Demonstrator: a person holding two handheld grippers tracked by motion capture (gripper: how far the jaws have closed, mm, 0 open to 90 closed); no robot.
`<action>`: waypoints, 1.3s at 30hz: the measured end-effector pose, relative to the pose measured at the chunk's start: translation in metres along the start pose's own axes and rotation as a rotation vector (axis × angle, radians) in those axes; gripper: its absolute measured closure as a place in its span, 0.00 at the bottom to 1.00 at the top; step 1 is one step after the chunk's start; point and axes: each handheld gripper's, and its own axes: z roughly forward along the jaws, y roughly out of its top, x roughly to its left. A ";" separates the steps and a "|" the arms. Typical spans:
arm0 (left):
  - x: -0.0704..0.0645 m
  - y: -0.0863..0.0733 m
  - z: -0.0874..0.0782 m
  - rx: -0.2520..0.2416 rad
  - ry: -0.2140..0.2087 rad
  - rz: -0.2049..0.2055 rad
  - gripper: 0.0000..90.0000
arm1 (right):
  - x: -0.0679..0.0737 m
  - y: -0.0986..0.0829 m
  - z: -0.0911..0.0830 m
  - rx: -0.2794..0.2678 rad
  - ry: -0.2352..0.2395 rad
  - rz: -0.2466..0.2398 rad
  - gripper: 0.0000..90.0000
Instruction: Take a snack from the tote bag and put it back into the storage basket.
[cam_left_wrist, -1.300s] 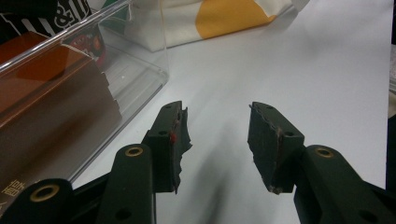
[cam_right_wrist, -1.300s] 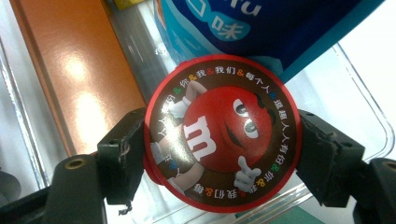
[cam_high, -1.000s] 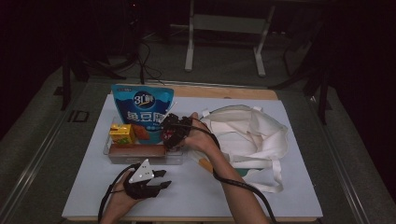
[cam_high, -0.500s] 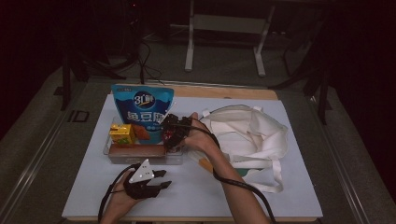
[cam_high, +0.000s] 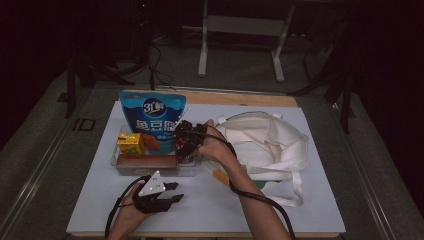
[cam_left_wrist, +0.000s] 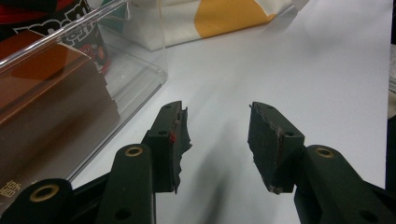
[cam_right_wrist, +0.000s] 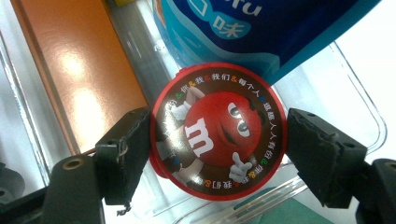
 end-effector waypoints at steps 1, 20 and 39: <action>0.000 0.000 0.000 0.001 0.001 -0.001 0.62 | 0.000 0.000 0.000 0.001 -0.001 -0.002 0.27; 0.000 0.000 0.001 0.005 0.001 0.000 0.62 | -0.006 -0.011 -0.023 -0.036 -0.020 -0.007 0.27; 0.000 0.000 0.001 0.003 0.005 0.001 0.62 | -0.008 -0.019 -0.053 -0.130 -0.019 -0.012 0.28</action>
